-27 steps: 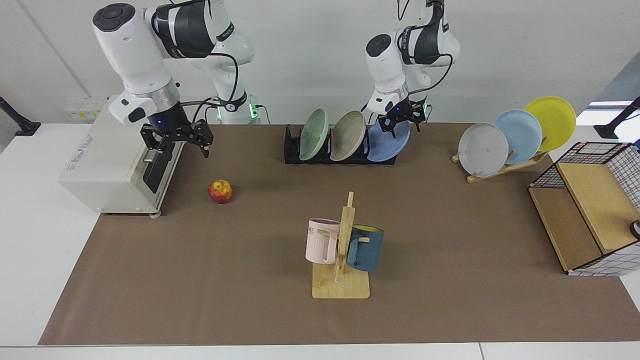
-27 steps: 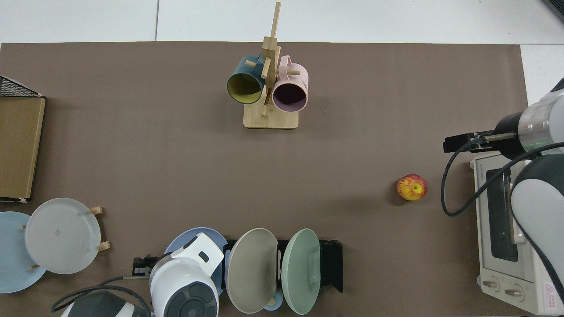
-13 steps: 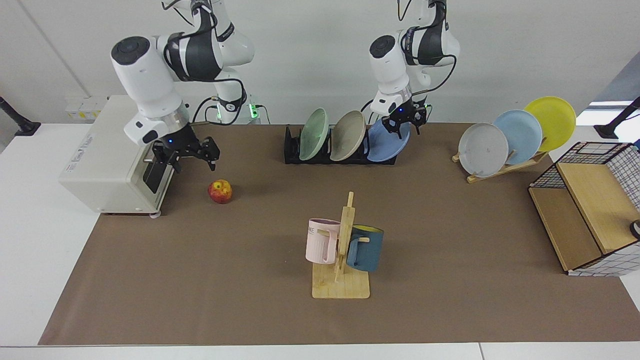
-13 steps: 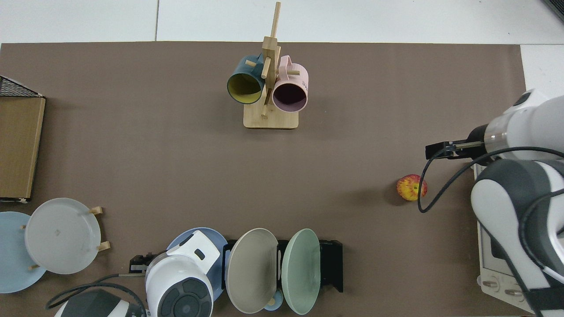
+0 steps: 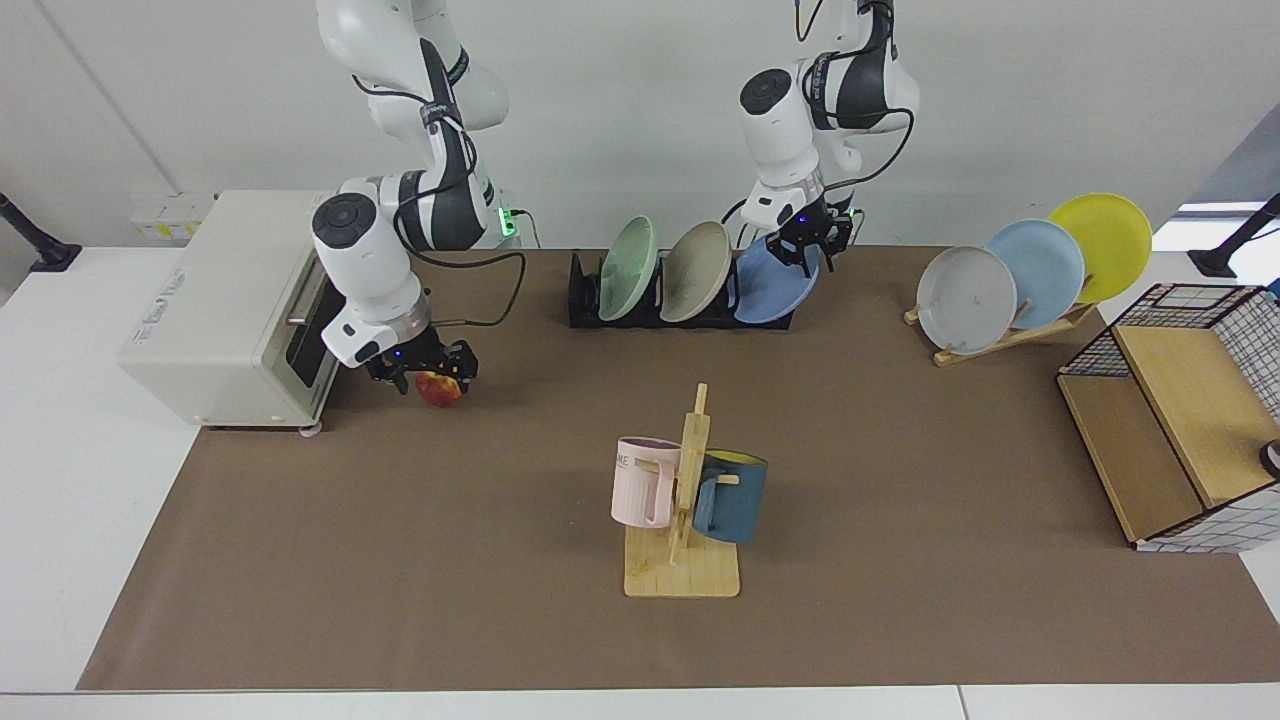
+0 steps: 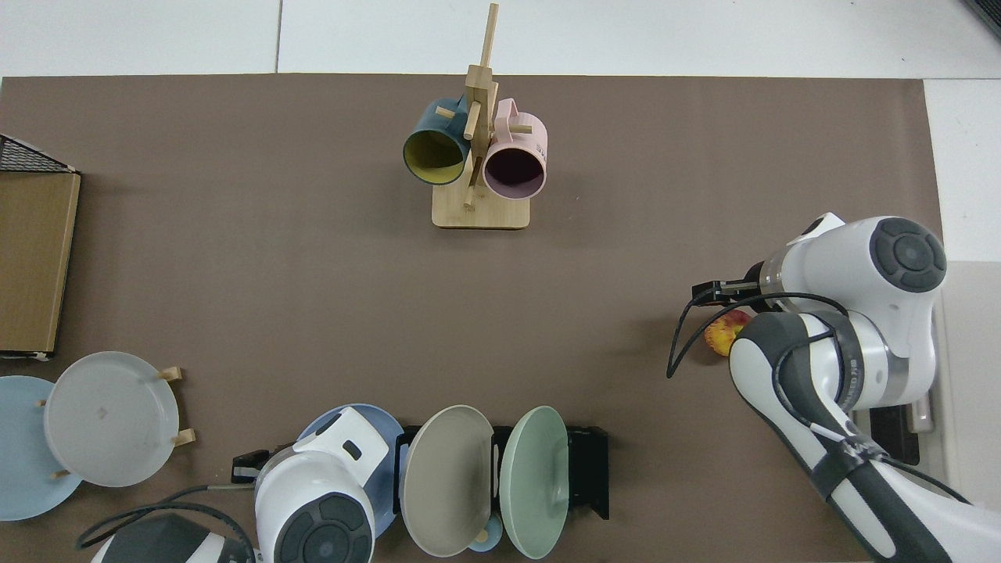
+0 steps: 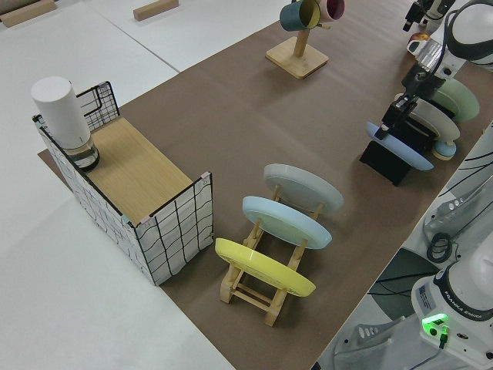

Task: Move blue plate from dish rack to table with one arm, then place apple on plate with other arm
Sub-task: 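Lift the blue plate with the left gripper while the right gripper grasps the apple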

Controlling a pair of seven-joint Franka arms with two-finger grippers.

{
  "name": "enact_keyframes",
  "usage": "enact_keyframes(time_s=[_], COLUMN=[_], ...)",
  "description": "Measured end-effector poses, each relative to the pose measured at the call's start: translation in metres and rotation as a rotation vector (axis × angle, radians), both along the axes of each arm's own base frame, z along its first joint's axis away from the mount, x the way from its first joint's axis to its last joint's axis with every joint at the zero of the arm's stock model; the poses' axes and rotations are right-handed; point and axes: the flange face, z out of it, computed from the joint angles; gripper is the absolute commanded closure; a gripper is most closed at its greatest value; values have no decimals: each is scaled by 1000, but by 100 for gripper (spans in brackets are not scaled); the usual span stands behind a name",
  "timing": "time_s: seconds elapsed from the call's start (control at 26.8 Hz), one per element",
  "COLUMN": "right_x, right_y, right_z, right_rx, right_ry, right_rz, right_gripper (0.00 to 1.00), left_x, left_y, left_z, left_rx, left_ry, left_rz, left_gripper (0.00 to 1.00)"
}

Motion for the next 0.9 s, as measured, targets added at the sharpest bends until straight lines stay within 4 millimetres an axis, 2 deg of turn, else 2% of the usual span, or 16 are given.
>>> enact_keyframes(time_s=[0.45, 0.6, 0.64, 0.67, 0.82, 0.9], right_x=[-18, -22, -23, -24, -27, -28], right_y=[-5, -6, -7, -7, -9, -9], right_z=[-57, -62, -63, -64, -68, -68], right_rx=[-10, -11, -11, -11, -12, -12], right_ry=[26, 37, 40, 43, 52, 56], right_rz=[-8, -10, -11, -12, -14, -14], right_gripper=[1, 1, 4, 12, 72, 87], left_x=[-2, 2, 4, 6, 12, 14], left_y=[2, -1, -2, -2, -3, -3], left_z=[9, 25, 32, 39, 68, 83], left_rx=[9, 44, 62, 80, 171, 214], left_ry=[-2, -23, -32, -41, -79, -93], left_rz=[-16, -29, -35, -40, -58, -59], left_gripper=[100, 100, 100, 100, 100, 100])
